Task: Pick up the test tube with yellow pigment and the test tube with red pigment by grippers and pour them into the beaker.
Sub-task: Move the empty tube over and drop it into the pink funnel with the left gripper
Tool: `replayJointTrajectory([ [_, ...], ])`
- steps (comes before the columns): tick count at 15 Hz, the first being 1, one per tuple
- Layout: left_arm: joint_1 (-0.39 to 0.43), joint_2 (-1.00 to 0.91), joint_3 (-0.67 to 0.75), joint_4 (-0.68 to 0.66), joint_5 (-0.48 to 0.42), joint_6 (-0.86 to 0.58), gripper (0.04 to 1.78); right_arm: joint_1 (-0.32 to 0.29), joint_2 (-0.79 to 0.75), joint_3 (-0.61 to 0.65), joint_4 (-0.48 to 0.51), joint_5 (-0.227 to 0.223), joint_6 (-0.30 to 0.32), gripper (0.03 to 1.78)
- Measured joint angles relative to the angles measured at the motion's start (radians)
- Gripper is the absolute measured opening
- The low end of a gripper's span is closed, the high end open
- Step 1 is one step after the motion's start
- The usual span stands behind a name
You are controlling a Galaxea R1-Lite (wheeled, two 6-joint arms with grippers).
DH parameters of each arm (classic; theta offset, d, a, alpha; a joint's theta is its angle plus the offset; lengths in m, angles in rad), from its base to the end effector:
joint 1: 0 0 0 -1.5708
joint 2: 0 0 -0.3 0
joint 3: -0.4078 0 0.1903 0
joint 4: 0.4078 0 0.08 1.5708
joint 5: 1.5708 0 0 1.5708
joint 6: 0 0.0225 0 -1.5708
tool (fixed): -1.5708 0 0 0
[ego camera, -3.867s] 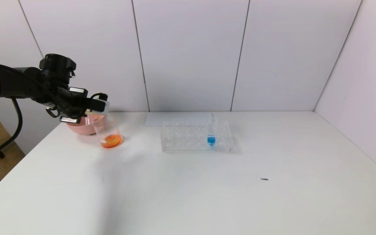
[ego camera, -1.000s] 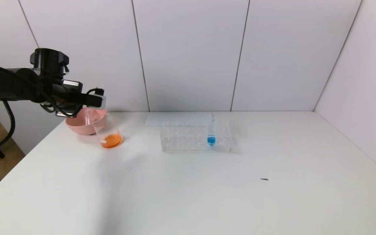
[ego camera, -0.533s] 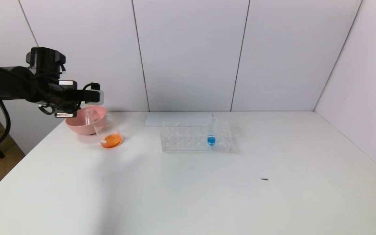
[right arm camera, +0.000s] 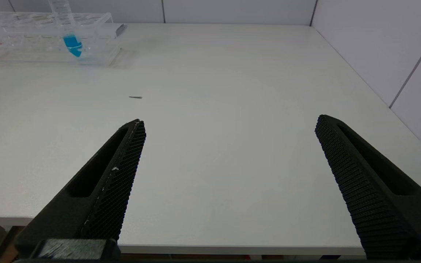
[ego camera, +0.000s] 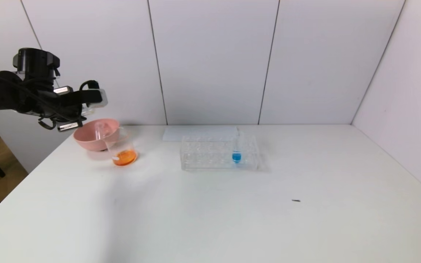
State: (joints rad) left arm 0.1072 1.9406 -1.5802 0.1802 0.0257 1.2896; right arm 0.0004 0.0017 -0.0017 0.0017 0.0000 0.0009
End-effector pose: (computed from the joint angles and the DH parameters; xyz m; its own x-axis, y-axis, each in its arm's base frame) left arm 0.3841 0.0419 0.2360 0.8494 0.1173 -0.5145 0.4558 0.3281 0.8274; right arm -0.0228 0.0000 0.0758 1.0000 0.0004 -0.0017 -0.0004 1.0000 0.0009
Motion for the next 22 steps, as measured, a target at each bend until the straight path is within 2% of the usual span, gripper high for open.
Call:
replayJointTrajectory([
  [2,0.018,-0.019,0.007,-0.006,-0.049,-0.081,0.46,0.000,0.000,0.000,0.000,0.000,0.000,1.70],
  [9,0.044,-0.050,0.009,-0.019,-0.109,-0.362,0.46,0.000,0.000,0.000,0.000,0.000,0.000,1.70],
  [13,0.058,-0.048,0.029,-0.092,-0.181,-0.498,0.46,0.000,0.000,0.000,0.000,0.000,0.000,1.70],
  [18,0.062,-0.038,0.059,-0.196,-0.186,-0.641,0.46,0.000,0.000,0.000,0.000,0.000,0.000,1.70],
  [22,0.056,-0.019,0.054,-0.213,-0.185,-0.774,0.46,0.000,0.000,0.000,0.000,0.000,0.000,1.70],
])
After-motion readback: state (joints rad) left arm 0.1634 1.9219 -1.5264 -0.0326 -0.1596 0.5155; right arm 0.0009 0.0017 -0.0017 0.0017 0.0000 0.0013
